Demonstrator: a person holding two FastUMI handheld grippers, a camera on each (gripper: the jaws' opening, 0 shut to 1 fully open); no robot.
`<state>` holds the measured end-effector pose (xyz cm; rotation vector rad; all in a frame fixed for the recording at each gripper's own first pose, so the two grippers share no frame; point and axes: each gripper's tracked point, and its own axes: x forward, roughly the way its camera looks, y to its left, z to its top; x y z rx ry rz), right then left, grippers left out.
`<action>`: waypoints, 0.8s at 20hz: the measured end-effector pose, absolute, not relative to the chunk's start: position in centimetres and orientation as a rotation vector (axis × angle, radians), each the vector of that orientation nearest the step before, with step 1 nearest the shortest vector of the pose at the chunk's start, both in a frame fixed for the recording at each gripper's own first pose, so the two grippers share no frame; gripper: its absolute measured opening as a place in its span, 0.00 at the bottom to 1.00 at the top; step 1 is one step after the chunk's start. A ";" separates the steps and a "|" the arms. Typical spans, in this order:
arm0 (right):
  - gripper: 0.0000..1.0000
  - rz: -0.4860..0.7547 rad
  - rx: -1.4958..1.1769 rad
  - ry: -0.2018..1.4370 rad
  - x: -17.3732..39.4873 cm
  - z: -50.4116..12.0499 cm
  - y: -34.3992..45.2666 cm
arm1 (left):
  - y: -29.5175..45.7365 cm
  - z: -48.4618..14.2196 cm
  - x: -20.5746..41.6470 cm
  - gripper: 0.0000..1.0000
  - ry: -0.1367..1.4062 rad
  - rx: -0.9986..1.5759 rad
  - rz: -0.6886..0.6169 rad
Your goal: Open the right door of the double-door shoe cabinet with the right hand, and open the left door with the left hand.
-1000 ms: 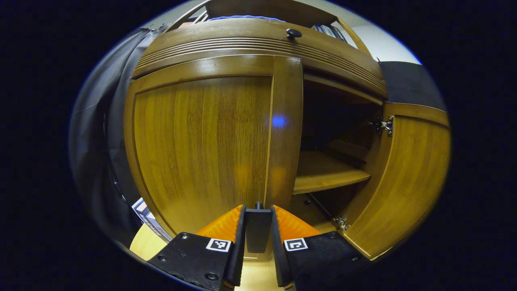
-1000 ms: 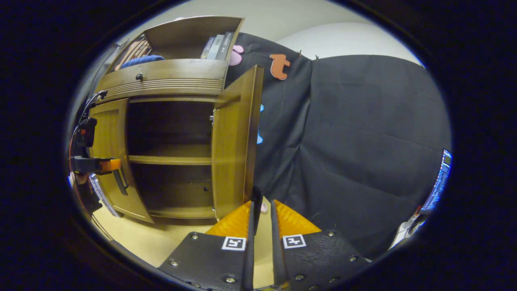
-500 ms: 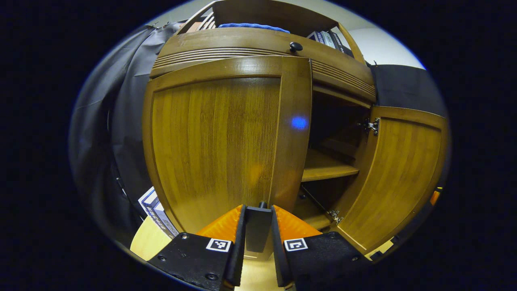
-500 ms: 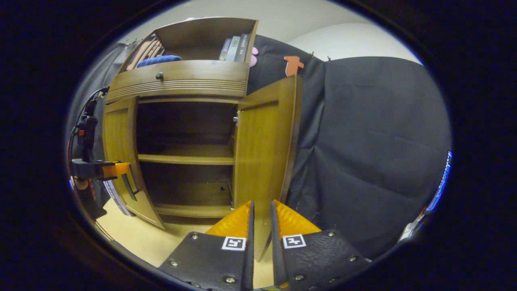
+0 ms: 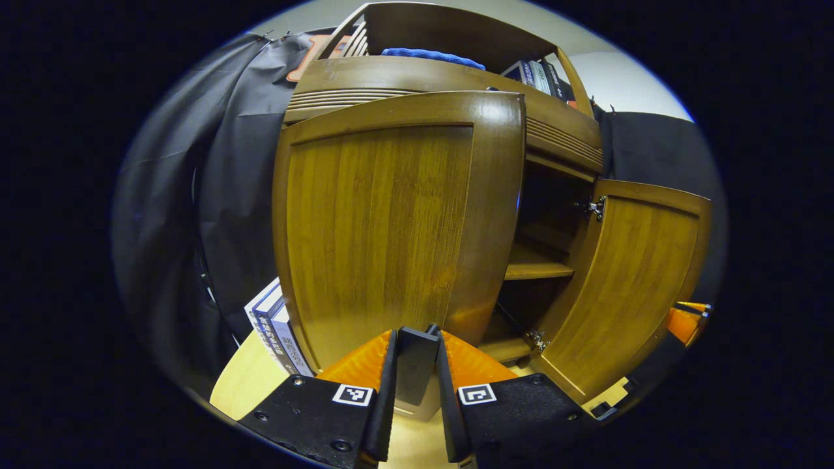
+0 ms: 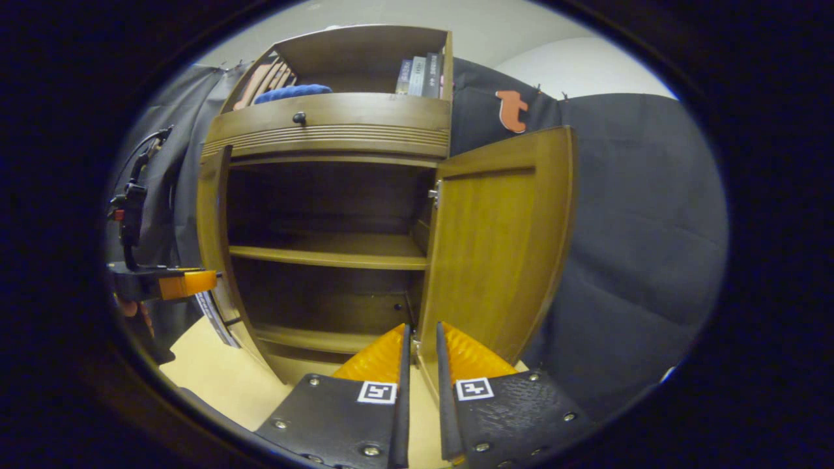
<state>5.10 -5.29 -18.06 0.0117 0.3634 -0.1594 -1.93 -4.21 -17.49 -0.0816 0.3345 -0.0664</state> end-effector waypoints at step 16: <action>0.19 0.125 0.047 0.366 9.5 -19.2 4.1 | 2.3 -16.7 -8.2 0.25 0.356 -0.103 0.083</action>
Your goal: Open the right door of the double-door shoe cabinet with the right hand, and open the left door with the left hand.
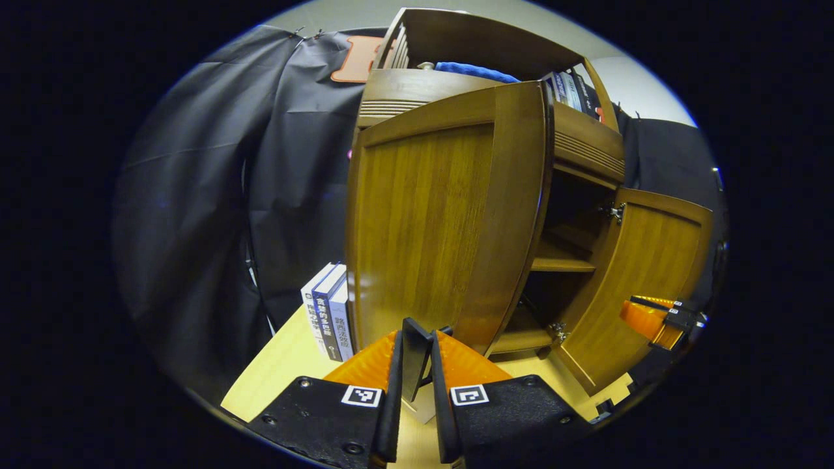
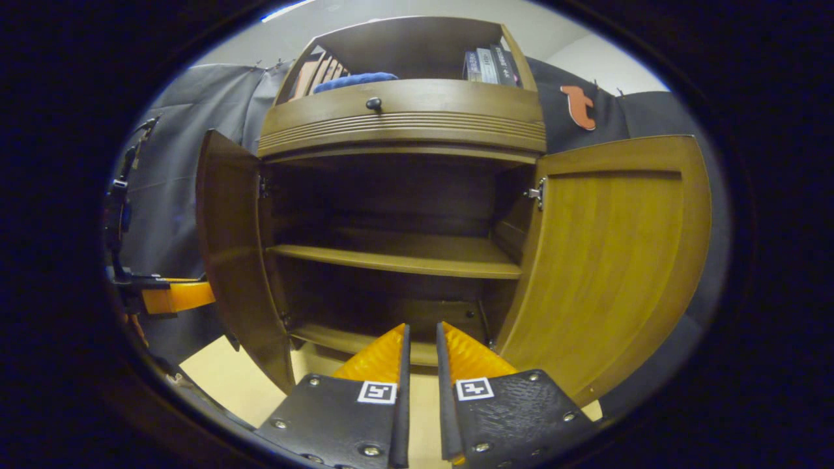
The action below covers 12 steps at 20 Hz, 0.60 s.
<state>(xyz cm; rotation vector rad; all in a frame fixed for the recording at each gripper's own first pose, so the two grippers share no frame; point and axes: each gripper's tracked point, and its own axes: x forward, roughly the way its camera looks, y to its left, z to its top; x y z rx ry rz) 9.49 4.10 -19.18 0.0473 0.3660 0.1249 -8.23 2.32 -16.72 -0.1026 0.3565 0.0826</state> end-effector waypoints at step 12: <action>0.19 0.272 0.062 0.357 10.8 -18.9 9.4 | 8.0 -16.3 -11.2 0.19 0.339 -0.108 0.210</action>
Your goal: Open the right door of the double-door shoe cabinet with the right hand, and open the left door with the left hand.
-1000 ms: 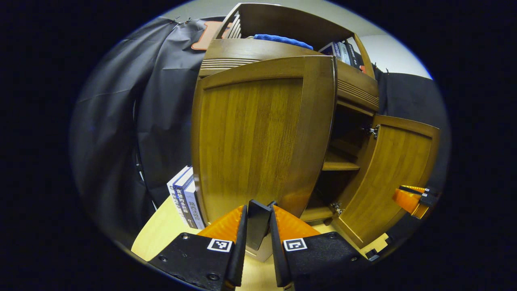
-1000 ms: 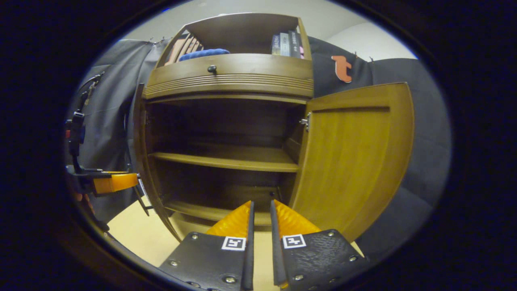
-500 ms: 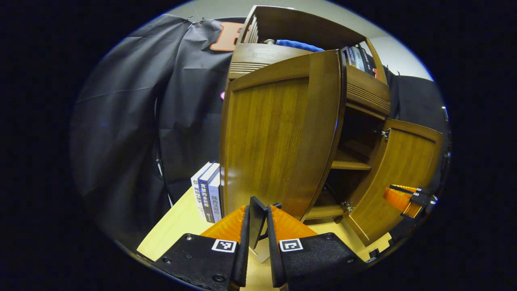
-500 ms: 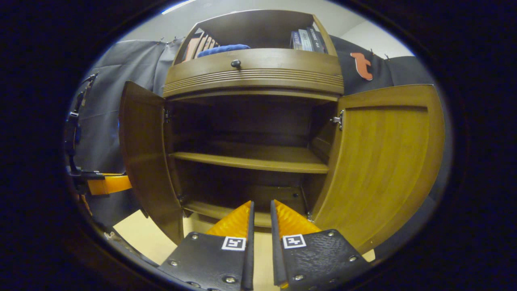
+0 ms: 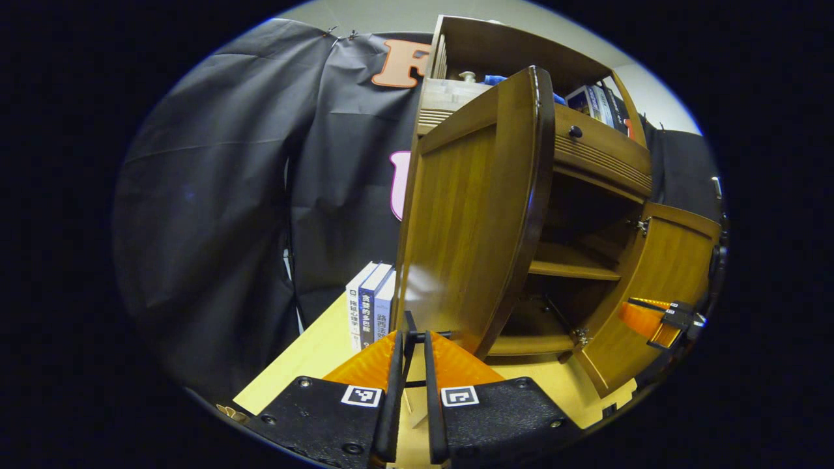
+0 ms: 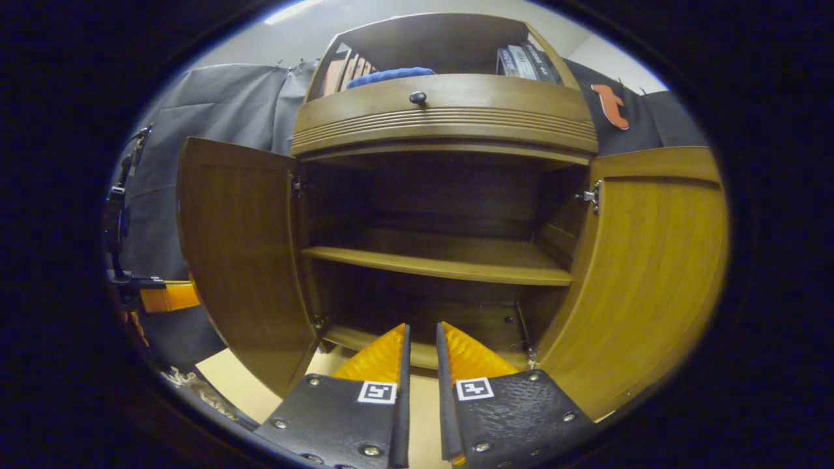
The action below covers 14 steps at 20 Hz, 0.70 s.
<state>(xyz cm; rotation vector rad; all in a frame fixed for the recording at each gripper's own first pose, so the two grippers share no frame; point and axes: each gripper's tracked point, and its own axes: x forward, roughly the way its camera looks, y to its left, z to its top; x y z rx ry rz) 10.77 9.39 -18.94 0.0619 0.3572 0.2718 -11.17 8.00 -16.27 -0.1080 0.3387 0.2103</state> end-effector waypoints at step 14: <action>0.19 0.352 0.061 0.361 12.5 -19.3 12.4 | 13.4 -16.1 -12.8 0.19 0.314 -0.114 0.229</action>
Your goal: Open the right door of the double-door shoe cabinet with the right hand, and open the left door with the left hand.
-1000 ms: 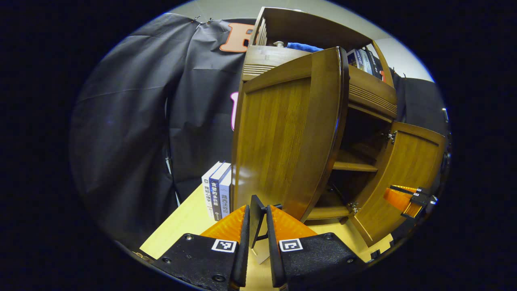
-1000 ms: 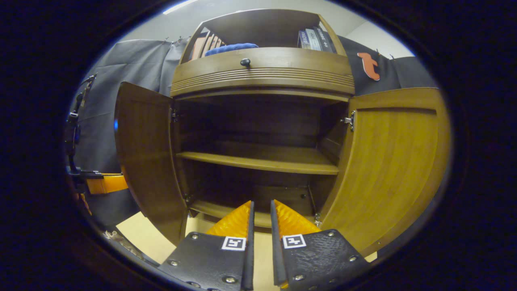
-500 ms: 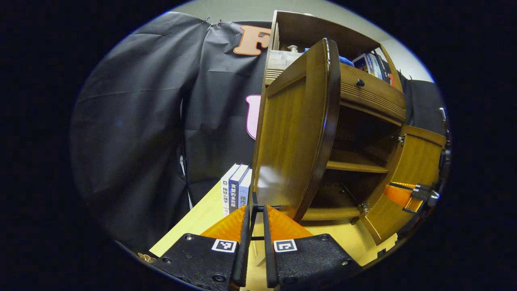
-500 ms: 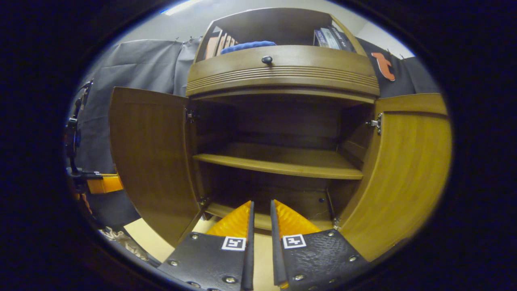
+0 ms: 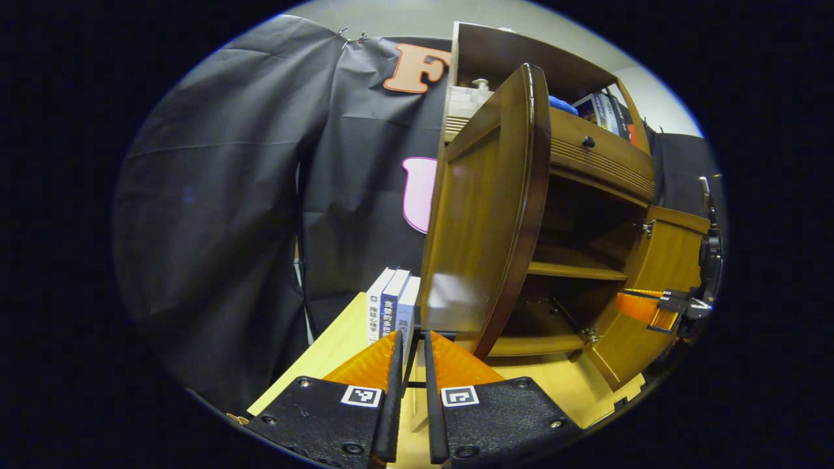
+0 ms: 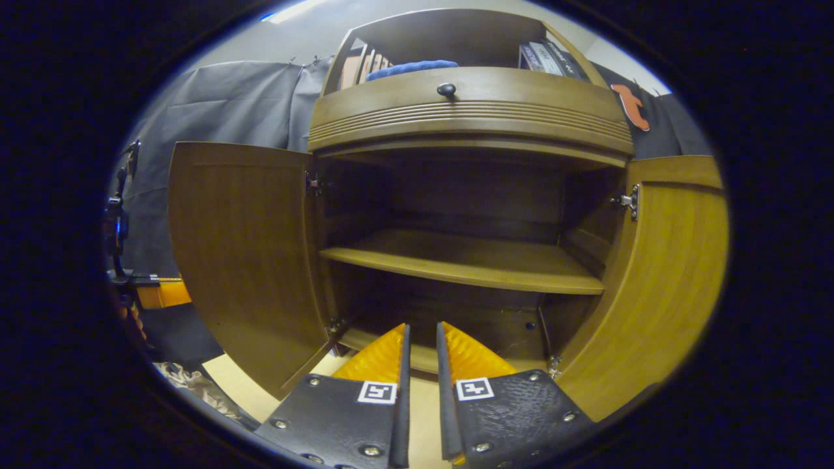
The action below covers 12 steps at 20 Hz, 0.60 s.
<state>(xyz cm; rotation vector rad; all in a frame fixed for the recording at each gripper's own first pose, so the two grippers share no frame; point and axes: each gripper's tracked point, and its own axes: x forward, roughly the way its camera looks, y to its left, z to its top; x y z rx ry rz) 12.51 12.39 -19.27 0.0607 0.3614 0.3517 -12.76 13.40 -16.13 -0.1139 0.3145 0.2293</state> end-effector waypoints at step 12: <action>0.19 0.433 0.072 0.355 13.4 -19.2 15.9 | 16.6 -13.9 -15.4 0.27 0.279 -0.146 0.355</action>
